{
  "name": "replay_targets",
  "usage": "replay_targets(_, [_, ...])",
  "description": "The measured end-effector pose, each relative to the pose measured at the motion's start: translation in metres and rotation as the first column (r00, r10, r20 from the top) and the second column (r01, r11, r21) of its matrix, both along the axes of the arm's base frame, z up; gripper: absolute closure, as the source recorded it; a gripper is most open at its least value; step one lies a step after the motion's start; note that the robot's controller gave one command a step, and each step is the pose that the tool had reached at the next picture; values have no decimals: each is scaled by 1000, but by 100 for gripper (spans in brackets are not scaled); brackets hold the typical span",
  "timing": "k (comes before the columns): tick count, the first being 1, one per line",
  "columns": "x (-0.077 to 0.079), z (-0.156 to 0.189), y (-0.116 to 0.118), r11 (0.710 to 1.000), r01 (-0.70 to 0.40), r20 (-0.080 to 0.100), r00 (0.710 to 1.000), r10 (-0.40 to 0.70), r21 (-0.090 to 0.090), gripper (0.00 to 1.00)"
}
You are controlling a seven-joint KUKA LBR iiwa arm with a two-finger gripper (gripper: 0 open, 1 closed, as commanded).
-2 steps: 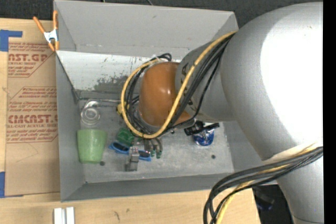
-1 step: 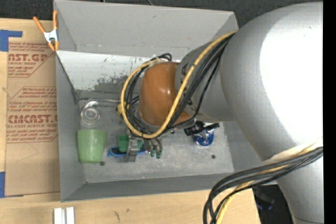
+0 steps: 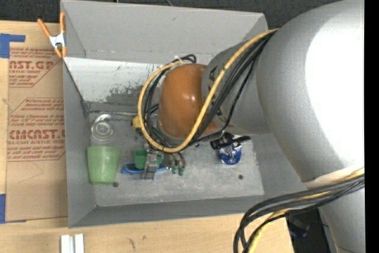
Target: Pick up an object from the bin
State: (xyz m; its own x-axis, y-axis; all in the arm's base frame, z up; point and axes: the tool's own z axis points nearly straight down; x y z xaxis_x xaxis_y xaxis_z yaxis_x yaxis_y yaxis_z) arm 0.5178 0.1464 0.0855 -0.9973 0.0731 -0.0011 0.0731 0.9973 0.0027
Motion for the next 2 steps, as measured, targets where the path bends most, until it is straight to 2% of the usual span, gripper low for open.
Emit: replay_targets(2, [1, 46, 3, 1000, -3, 1, 1000, 3, 0, 100])
